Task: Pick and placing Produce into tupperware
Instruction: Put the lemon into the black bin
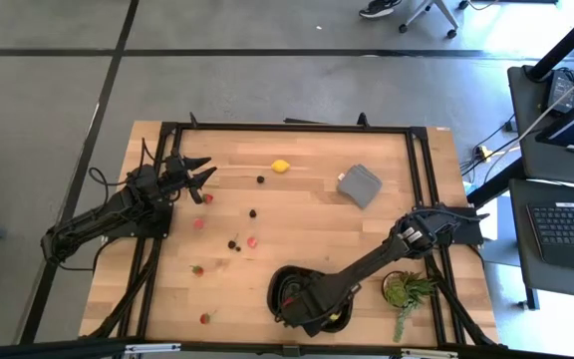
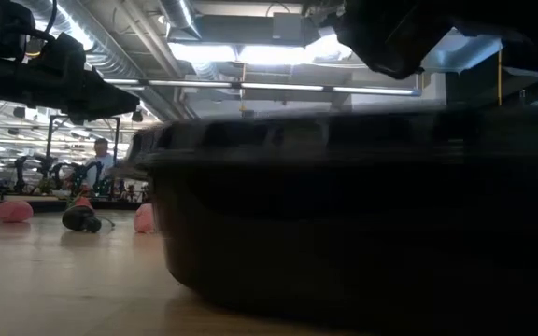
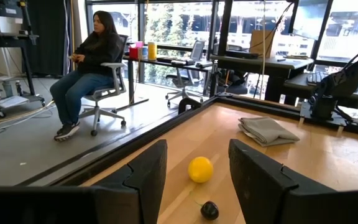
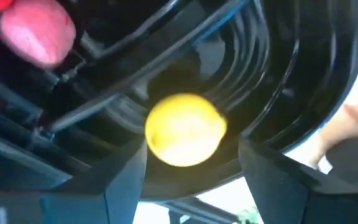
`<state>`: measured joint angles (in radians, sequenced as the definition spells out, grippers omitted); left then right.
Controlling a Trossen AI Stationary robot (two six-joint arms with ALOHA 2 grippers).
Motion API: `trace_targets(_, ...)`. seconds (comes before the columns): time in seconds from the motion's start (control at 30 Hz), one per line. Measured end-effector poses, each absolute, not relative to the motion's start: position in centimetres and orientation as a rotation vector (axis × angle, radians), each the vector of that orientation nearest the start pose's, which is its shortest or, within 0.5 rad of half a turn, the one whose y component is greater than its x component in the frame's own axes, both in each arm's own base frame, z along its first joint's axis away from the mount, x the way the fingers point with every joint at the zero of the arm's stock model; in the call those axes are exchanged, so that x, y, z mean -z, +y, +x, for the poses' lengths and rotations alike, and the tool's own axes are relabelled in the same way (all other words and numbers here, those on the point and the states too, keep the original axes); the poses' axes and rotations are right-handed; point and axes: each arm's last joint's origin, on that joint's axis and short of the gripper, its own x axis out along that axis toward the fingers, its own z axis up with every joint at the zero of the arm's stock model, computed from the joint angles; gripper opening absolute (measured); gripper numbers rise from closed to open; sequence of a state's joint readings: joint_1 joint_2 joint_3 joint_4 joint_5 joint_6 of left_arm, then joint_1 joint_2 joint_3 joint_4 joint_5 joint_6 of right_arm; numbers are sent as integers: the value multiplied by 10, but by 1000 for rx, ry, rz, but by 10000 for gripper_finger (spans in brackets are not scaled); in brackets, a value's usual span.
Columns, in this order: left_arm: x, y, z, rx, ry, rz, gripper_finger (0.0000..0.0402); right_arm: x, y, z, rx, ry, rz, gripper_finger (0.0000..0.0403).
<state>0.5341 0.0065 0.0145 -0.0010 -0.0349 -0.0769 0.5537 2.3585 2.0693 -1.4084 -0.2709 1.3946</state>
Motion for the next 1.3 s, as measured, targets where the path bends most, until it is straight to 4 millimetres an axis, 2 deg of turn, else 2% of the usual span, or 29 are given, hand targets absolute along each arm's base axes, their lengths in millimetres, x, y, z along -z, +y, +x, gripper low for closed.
trace_targets(0.1, -168, 50, 83, -568, -29, -73, 165, -191, 232, 376, 718, 1768, 695, 255)
trace_targets(0.2, -168, 50, 83, -568, -29, -73, 165, -214, 223, 381, 710, 1715, 667, 254)
trace_targets(0.3, -168, 50, 83, -568, -29, -72, 165, -239, 213, 388, 629, 1572, 576, 254)
trace_targets(0.4, -168, 50, 83, -568, -29, -72, 165, -266, 194, 396, 527, 1447, 439, 254)
trace_targets(0.5, -168, 50, 83, -568, -30, -72, 165, -282, 167, 404, 387, 1420, 263, 255)
trace_targets(0.6, -168, 50, 83, -569, -30, -72, 165, -290, 138, 412, 328, 1409, 162, 255)
trace_targets(0.77, -168, 50, 83, -569, -30, -71, 165, -292, 69, 430, 266, 1418, 26, 255)
trace_targets(0.93, -168, 50, 83, -569, -27, -66, 165, -295, 4, 447, 217, 1327, -34, 255)
trace_targets(1.07, -168, 50, 83, -569, -27, -65, 165, -301, -39, 457, 153, 1202, -58, 255)
trace_targets(1.3, -168, 50, 83, -569, -28, -65, 165, -308, -88, 464, -22, 1031, 4, 255)
